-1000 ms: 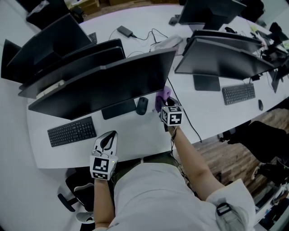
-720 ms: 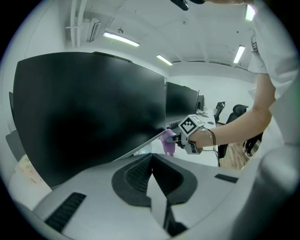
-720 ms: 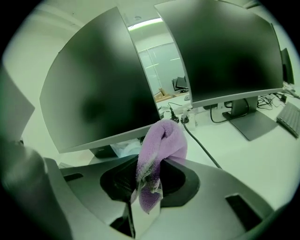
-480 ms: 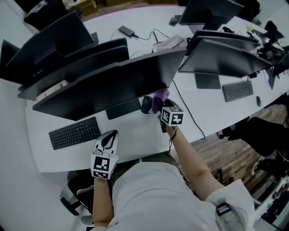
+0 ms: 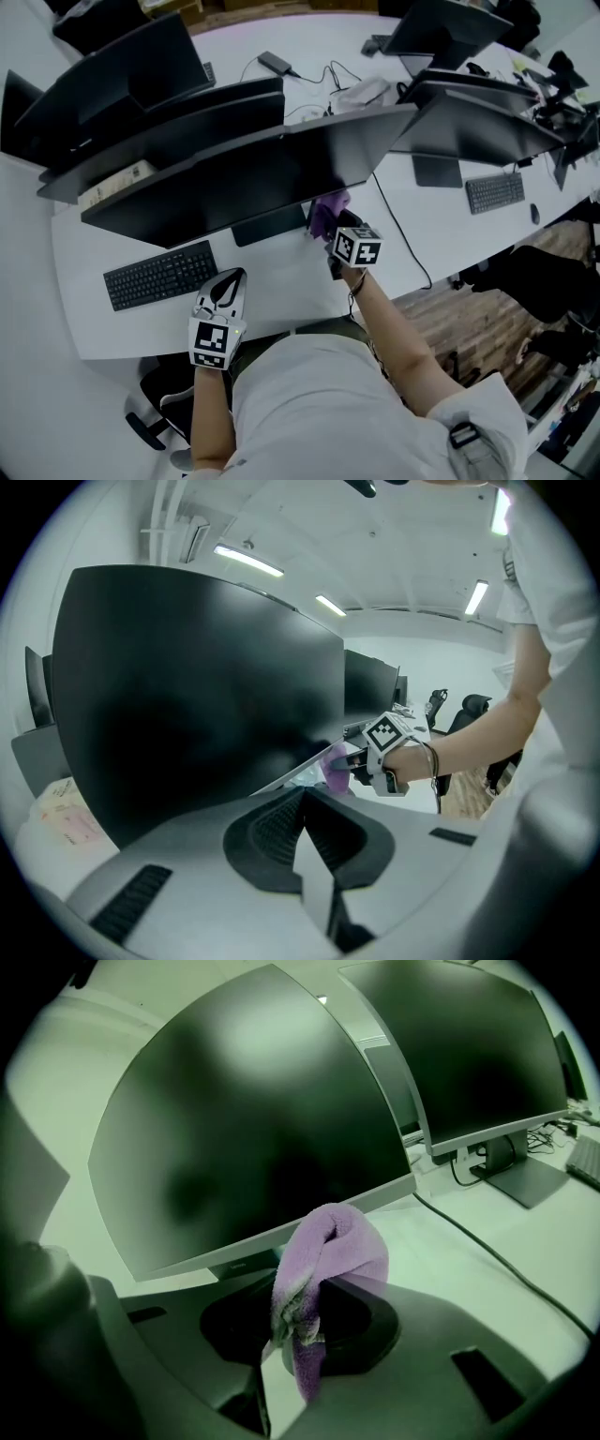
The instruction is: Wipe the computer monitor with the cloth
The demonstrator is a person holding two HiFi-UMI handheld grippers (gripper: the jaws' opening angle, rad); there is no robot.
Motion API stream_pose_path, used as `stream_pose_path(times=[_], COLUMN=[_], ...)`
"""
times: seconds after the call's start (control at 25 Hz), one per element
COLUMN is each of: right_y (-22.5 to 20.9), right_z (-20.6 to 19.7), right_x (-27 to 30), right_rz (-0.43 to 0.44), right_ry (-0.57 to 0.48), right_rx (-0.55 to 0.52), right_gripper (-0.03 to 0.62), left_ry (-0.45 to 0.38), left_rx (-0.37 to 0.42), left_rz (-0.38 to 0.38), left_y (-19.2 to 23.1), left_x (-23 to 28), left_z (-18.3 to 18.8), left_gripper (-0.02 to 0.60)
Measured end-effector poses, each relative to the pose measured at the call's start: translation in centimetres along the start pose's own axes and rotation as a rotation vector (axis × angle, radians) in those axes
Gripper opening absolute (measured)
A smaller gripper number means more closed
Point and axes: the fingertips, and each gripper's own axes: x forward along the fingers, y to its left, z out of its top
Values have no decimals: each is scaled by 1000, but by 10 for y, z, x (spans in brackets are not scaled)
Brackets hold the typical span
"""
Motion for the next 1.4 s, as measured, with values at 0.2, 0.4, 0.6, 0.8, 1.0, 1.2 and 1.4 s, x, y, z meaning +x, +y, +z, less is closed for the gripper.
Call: stream_pose_path(times=[0.2, 0.4, 0.6, 0.8, 1.0, 1.2, 1.4], right_y=[15, 40, 67, 96, 126, 152, 191], right_z=[0, -1, -11, -21, -31, -44, -54], right_x=[1, 1, 7, 13, 22, 31, 39], right_rz=[19, 54, 121, 170, 210, 228, 297], right_ry=[-21, -24, -15, -4, 9, 24, 38], right_rx=[46, 68, 109, 137, 153, 153, 159], right_gripper=[105, 106, 104, 104, 104, 104, 104], left_ry=[-9, -17, -23, -27, -28, -25, -25], left_rx=[-22, -47, -60, -76, -94, -110, -128], left_rz=[4, 16, 21, 35, 53, 72, 88], left_y=[14, 24, 32, 40, 53, 68, 82], left_x=[-8, -17, -26, -39, -55, -70, -84], left_z=[-8, -18, -27, -37, -50, -64, -76], left_gripper=[2, 2, 2, 2, 2, 2, 2])
